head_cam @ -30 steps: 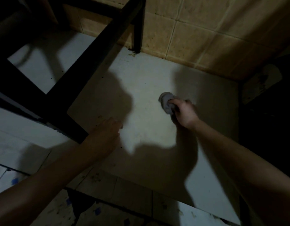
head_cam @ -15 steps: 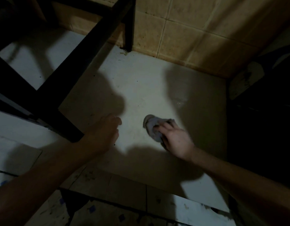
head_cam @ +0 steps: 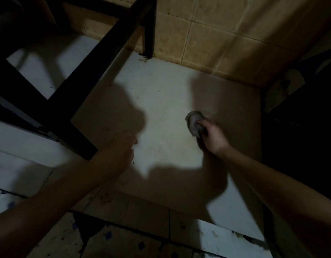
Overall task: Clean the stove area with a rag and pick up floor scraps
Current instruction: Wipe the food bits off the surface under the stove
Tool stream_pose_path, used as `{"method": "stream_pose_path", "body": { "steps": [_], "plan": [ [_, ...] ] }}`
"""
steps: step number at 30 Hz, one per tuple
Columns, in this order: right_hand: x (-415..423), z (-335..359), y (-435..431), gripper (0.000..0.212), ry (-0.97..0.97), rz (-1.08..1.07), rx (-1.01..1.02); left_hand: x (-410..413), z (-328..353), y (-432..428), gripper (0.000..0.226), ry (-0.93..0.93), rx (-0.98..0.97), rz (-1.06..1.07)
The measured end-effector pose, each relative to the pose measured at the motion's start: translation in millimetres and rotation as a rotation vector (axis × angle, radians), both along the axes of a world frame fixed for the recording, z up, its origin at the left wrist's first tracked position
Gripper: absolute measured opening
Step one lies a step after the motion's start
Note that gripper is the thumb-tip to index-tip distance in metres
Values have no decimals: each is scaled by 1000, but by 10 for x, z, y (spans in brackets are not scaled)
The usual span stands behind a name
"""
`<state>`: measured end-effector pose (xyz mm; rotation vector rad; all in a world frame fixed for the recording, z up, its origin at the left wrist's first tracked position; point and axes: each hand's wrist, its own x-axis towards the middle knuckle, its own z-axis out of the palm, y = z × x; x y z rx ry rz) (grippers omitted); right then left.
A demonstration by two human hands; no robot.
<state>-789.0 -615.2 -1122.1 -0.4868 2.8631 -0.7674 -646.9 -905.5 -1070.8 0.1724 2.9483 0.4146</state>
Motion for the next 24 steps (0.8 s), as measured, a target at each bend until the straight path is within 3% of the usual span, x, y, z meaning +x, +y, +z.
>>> {"method": "stream_pose_path", "body": {
  "steps": [4,6,12,16,20,24],
  "plan": [
    [-323,-105,-172,31,-47,-148,79,25,62,-30,22,102,-57,-141],
    [-323,-85,-280,33,-14,-135,154,60,86,-25,26,38,-68,-95],
    [34,135,-651,42,64,200,310,117,19,-88,31,-26,-97,-98],
    [439,154,-850,47,103,417,338,129,54,-108,19,39,-154,-181],
    [644,131,-881,49,158,609,371,152,-50,-146,50,-52,-164,-81],
    [479,135,-838,48,131,611,374,200,-14,-144,59,-111,-147,-106]
  ]
}}
